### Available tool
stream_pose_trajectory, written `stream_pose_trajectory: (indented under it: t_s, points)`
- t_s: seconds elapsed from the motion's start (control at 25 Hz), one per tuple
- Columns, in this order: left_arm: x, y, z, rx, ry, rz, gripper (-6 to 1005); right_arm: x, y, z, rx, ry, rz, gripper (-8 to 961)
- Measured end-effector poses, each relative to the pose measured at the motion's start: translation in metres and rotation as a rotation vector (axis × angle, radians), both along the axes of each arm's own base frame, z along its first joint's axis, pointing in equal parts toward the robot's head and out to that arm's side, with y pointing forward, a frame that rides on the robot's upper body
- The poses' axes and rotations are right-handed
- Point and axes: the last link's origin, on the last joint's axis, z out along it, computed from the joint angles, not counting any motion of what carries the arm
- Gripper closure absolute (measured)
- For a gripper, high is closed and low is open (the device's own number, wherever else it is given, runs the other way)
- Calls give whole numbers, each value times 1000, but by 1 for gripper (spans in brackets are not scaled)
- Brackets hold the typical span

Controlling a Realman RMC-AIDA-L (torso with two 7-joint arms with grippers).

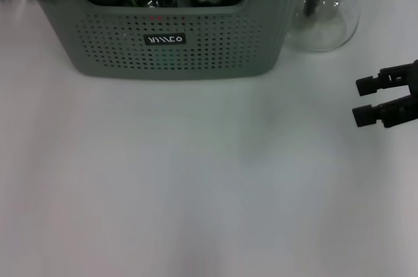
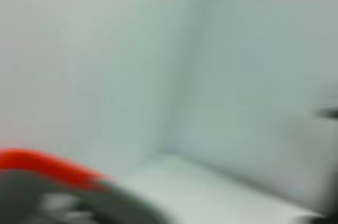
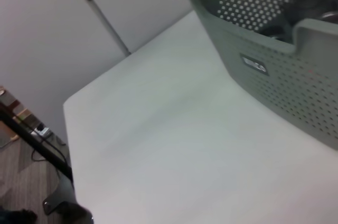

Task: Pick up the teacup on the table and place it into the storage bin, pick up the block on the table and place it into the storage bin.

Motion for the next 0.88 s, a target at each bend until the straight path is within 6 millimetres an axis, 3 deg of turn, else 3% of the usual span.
stream_pose_trajectory:
  t_s: [0.16, 0.32, 0.56, 0.88]
  points:
    - [-33, -37, -22, -224, -92, -80, 238, -3, -1, -7, -10, 16, 43, 25]
    - [-62, -50, -44, -302, -101, -20, 207, -10, 2, -17, -11, 35, 96, 26]
    - [-96, -51, -74, -313, -93, 98, 160, -17, 10, -44, 25, 53, 178, 25]
    - [-119, -47, -85, -264, -10, 152, 111, -16, 14, -76, 114, 58, 249, 25]
